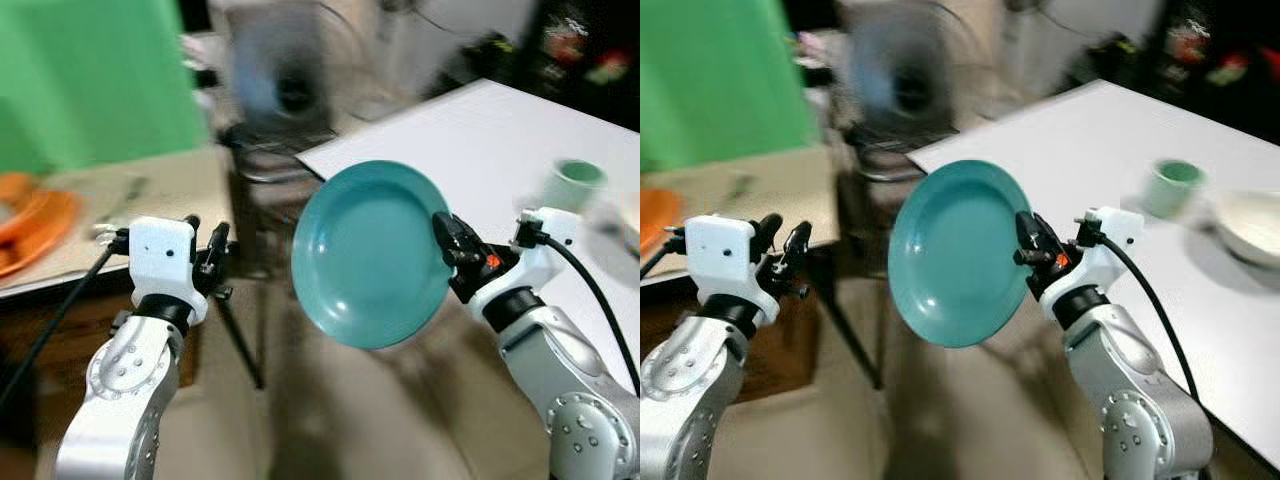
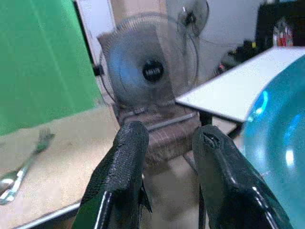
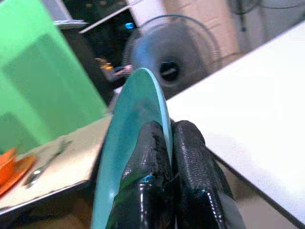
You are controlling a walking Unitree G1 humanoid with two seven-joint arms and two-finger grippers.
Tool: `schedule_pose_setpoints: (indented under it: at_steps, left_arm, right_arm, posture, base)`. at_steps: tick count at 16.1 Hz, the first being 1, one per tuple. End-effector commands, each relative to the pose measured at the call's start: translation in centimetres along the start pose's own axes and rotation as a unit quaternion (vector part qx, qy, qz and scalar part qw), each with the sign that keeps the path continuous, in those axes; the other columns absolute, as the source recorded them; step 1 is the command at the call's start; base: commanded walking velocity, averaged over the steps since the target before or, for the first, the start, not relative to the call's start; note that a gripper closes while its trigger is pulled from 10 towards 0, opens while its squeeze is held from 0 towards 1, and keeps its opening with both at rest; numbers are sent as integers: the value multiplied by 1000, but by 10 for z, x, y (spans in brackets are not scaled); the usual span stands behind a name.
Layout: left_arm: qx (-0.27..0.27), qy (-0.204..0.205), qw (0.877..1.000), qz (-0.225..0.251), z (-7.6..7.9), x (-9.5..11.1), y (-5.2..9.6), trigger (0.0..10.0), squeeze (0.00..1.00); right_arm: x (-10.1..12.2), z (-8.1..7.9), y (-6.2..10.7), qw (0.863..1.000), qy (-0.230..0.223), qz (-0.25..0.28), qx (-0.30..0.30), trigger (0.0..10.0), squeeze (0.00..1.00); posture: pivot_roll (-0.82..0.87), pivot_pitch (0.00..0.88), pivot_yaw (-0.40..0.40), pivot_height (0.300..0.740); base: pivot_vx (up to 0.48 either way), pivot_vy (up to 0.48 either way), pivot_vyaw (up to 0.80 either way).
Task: Setting the table
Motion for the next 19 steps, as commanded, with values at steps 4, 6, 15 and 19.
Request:
schedule_pose_setpoints:
  at_steps: [4, 6, 15, 19]
  left_arm:
    - [-2, -15, 1000, 13, -6, 2, 0, 10000, 0]
    - [-11, -2, 1000, 16, -3, 3, -2, 10000, 0]
    - [-11, -3, 1000, 9, -5, 2, -7, 10000, 0]
    - [-11, -9, 1000, 8, -5, 2, -7, 10000, 0]
  right_arm:
    - [8, -7, -3, 999, 9, 30, 4, 10000, 0]
    - [9, -6, -2, 999, 11, 34, -4, 10000, 0]
    - [5, -4, 0, 999, 9, 41, -26, 10000, 0]
    - [4, -4, 1, 999, 6, 42, -31, 10000, 0]
  posture:
    - [-96, 0, 46, 740]
    - [-97, 0, 47, 740]
    - [-100, 0, 53, 740]
    - [-102, 0, 58, 740]
  base:
    - [0, 0, -600]
    - [0, 240, 0]
    - [0, 53, -356]
    - [0, -92, -400]
Point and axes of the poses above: a point about 5 cm out from each wrist's last joint towards the gripper, its own y axis pointing back from the gripper into the wrist, its own x axis along the axis of the wrist's last joint, z = x × y, the point moved 1 cm from there along -y, pointing out of the wrist towards the gripper, and after that the axes turned 14 degrees about -y, right-handed, at the moved point
